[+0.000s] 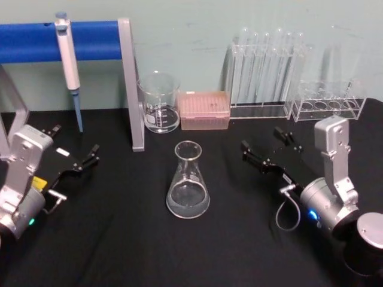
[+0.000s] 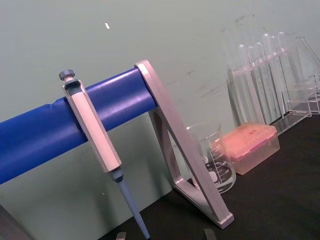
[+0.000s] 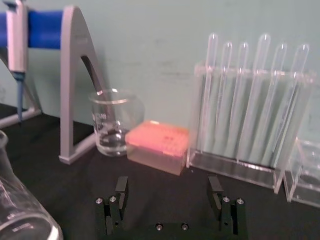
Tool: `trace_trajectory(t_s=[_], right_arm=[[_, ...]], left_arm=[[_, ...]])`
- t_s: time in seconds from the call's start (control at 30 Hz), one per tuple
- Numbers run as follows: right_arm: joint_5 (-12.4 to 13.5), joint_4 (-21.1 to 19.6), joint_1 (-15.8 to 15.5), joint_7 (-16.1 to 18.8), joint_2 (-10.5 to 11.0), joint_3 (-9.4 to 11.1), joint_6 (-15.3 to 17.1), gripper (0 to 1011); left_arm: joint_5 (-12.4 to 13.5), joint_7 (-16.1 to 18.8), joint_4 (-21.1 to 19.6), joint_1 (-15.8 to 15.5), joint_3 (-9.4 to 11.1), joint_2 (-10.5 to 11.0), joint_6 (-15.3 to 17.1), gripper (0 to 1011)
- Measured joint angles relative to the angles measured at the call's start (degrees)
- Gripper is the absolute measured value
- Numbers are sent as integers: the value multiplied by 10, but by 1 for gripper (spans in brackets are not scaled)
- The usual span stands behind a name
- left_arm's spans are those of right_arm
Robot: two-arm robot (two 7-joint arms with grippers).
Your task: Grasp the erlenmeyer flask with one hand, shake it three times, then place it back.
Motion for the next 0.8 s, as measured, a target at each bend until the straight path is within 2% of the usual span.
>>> trace_trajectory(t_s=[0.3, 0.5, 0.8], right_arm=[[-21, 38, 7, -3, -15, 3, 4, 1000], [-29, 44, 8, 0, -18, 6, 8, 1000], [-29, 43, 8, 0, -17, 5, 8, 1000]], left_arm=[[0, 0, 0, 0, 0, 0, 0, 1001], [0, 0, 0, 0, 0, 0, 0, 1001], [0, 0, 0, 0, 0, 0, 0, 1001]])
